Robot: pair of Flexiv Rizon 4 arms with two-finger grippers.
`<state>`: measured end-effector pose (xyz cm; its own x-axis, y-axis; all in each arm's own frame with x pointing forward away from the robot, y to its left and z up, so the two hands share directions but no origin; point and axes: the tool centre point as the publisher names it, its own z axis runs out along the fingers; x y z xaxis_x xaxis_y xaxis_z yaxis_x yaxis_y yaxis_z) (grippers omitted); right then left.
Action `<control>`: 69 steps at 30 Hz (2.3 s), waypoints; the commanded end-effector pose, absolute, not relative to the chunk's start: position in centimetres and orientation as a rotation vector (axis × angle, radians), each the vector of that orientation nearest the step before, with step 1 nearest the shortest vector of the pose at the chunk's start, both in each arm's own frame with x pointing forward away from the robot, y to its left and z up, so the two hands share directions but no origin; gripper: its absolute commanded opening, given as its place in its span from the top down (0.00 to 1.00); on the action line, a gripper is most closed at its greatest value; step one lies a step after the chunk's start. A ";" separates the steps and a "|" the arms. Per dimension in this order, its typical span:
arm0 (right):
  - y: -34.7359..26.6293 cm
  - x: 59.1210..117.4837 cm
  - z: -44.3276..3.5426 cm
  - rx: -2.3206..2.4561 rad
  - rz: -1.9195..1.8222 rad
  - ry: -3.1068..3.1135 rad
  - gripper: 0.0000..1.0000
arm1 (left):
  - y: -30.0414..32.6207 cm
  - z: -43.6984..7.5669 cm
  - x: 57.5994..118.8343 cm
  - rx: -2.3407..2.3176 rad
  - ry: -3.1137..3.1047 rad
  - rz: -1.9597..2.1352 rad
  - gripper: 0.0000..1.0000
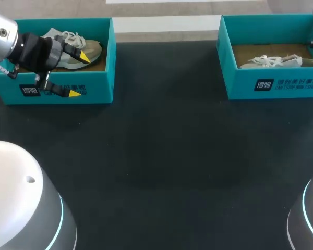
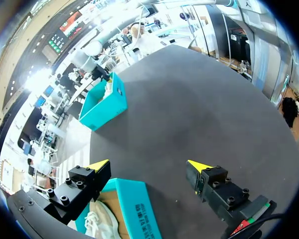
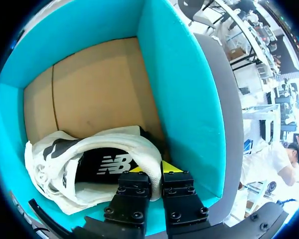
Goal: Take the shoe out of the shoebox, open the shoe tongue, remove and reinsert the insole, then place the shoe into the shoebox
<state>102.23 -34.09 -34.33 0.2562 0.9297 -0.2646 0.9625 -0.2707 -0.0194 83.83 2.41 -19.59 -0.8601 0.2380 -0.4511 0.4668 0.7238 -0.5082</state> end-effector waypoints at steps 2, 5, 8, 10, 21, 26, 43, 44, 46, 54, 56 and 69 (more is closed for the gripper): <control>-33.7 102.4 -35.1 2.350 -0.344 1.812 1.00 | 2.4 -19.6 83.8 0.548 2.575 -0.893 0.00; -33.6 102.3 -35.4 2.353 -0.350 1.816 1.00 | 2.4 -19.6 83.8 0.548 2.575 -0.893 0.00; -33.7 102.2 -35.5 2.362 -0.353 1.814 1.00 | 2.4 -19.6 83.8 0.548 2.575 -0.893 0.00; -33.7 102.1 -35.6 2.364 -0.354 1.812 1.00 | 2.4 -19.6 83.8 0.548 2.575 -0.893 0.00; -33.6 101.8 -34.8 2.367 -0.340 1.808 0.56 | 2.4 -19.6 83.8 0.548 2.575 -0.893 0.00; -33.4 101.6 -33.4 2.358 -0.309 1.798 0.52 | 2.4 -19.6 83.8 0.548 2.575 -0.893 0.00; -31.4 100.2 -24.7 2.298 -0.003 1.771 0.34 | 2.4 -19.6 83.8 0.548 2.575 -0.893 0.00; -31.2 100.1 -24.5 2.306 0.012 1.769 0.00 | 2.4 -19.6 83.8 0.548 2.575 -0.893 0.00; -31.2 100.1 -24.5 2.306 0.012 1.769 0.00 | 2.4 -19.6 83.8 0.548 2.575 -0.893 0.00; -31.2 100.1 -24.5 2.306 0.012 1.769 0.00 | 2.4 -19.6 83.8 0.548 2.575 -0.893 0.00; -31.2 100.1 -24.5 2.306 0.012 1.769 0.00 | 2.4 -19.6 83.8 0.548 2.575 -0.893 0.00; -31.2 100.1 -24.5 2.306 0.012 1.769 0.00 | 2.4 -19.6 83.8 0.548 2.575 -0.893 0.00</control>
<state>100.22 -31.20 -24.43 0.2682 0.9537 -0.1364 0.9523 -0.2411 0.1869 83.83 2.41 -19.59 -0.8601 0.2380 -0.4511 0.4668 0.7238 -0.5082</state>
